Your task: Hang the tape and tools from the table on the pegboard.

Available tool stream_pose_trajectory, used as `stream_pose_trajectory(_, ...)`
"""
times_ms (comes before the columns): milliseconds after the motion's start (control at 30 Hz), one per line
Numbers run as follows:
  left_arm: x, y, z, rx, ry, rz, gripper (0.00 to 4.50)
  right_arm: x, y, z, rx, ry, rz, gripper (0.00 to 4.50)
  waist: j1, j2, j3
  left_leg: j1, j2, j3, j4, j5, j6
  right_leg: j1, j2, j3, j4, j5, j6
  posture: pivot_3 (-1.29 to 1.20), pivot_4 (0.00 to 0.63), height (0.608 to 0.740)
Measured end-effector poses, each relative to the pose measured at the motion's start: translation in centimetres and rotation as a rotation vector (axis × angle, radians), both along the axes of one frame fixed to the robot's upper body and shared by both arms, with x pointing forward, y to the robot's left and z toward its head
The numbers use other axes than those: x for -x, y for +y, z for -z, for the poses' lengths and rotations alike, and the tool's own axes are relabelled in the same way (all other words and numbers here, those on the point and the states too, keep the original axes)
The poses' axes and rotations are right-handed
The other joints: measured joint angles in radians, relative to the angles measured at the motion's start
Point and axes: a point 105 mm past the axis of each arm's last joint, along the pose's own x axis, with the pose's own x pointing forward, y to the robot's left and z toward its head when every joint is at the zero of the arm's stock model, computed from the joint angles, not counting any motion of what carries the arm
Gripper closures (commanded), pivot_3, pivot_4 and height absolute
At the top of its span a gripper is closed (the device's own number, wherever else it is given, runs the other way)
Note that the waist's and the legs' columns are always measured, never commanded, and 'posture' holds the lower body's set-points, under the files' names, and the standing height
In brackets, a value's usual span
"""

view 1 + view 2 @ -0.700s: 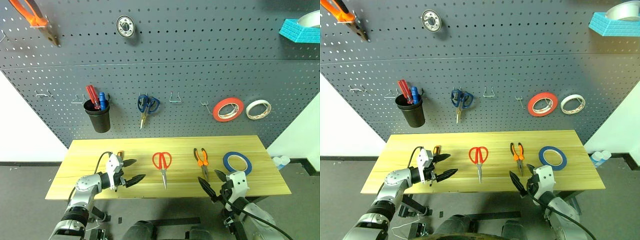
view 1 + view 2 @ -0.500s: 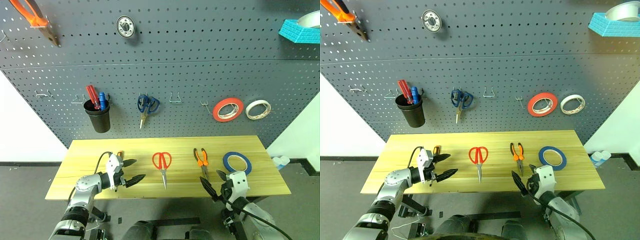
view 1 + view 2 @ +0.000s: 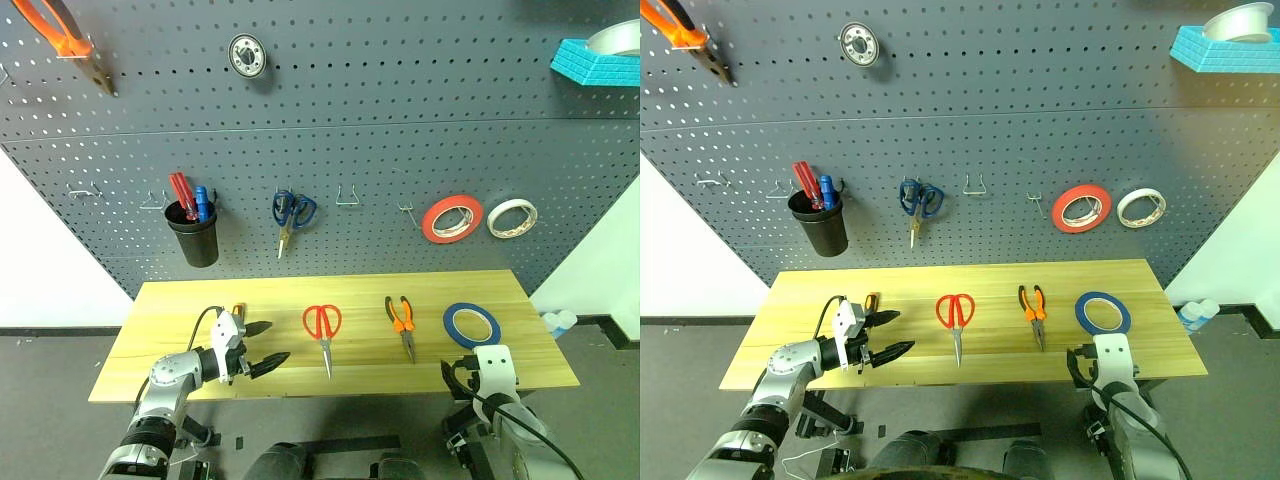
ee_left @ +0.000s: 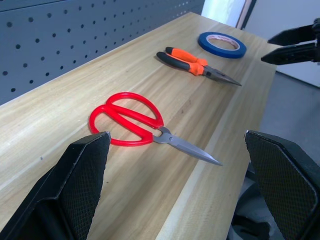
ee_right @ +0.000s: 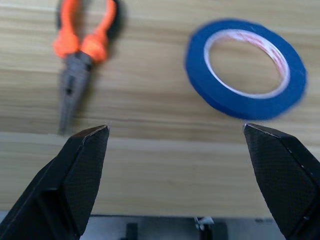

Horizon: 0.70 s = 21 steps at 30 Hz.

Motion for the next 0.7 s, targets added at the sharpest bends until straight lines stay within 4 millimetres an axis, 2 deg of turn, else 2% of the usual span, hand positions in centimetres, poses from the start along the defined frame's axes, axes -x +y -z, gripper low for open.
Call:
stream_pose_trajectory(167, 1.5, 0.1, 0.0, -0.010, -0.020, 0.052, 0.02, 0.2, 0.1, 0.2, 0.003, 0.031, 0.003, 0.00, 0.000, 0.001, 0.000, 0.000, 0.000, 0.000, 0.000, 0.000, 0.000, 0.000, 0.000, 0.000, 0.000, 0.000, 0.000, -0.05, 0.000, 0.740)
stream_pose_trajectory(367, 3.0, -0.1, -1.0, -0.036, -0.074, 0.151, 0.02, 0.5, 0.3, -0.1, 0.005, 0.043, -0.004, 0.00, 0.000, 0.001, -0.001, 0.001, 0.000, 0.000, 0.000, -0.001, -0.001, 0.001, 0.000, 0.001, 0.000, 0.000, 0.000, -0.04, 0.000, 0.740)
stream_pose_trajectory(433, 1.6, -1.8, -3.7, -0.043, -0.132, 0.219, 0.02, 0.4, 0.5, -0.1, 0.000, 0.049, -0.013, 0.00, 0.010, -0.001, 0.001, 0.000, 0.000, -0.001, 0.001, -0.001, -0.002, 0.002, 0.001, 0.000, 0.000, 0.000, -0.001, -0.03, 0.000, 0.740)
stream_pose_trajectory(500, -0.7, -3.2, -7.0, -0.058, -0.213, 0.260, 0.02, -0.3, 1.3, -0.7, -0.002, 0.028, -0.041, 0.00, 0.008, 0.000, 0.000, 0.001, 0.000, -0.001, 0.001, 0.000, -0.003, 0.002, 0.002, 0.000, 0.000, 0.001, -0.002, -0.02, 0.000, 0.740)
stream_pose_trajectory(567, -1.8, -3.6, -9.1, -0.076, -0.267, 0.274, 0.02, -0.7, 1.5, -1.2, -0.002, 0.008, -0.049, 0.00, -0.002, 0.003, -0.002, 0.005, 0.000, 0.000, 0.000, -0.001, -0.003, 0.003, 0.004, 0.005, 0.000, 0.001, -0.002, -0.02, 0.000, 0.740)
stream_pose_trajectory(600, -2.0, -3.7, -9.5, -0.082, -0.273, 0.277, 0.02, -0.7, 1.5, -1.3, -0.002, 0.010, -0.049, 0.00, -0.015, 0.004, -0.003, 0.006, 0.000, 0.000, 0.000, 0.000, -0.001, 0.003, 0.004, 0.006, 0.000, 0.001, -0.002, -0.03, 0.000, 0.740)
stream_pose_trajectory(700, -1.9, -3.6, -8.8, -0.089, -0.224, 0.277, 0.02, -1.1, 1.7, -1.4, -0.009, 0.017, -0.051, 0.00, -0.036, 0.002, -0.002, 0.006, 0.001, -0.001, -0.003, 0.001, -0.001, 0.000, 0.006, 0.007, 0.001, 0.001, -0.002, -0.03, 0.000, 0.740)
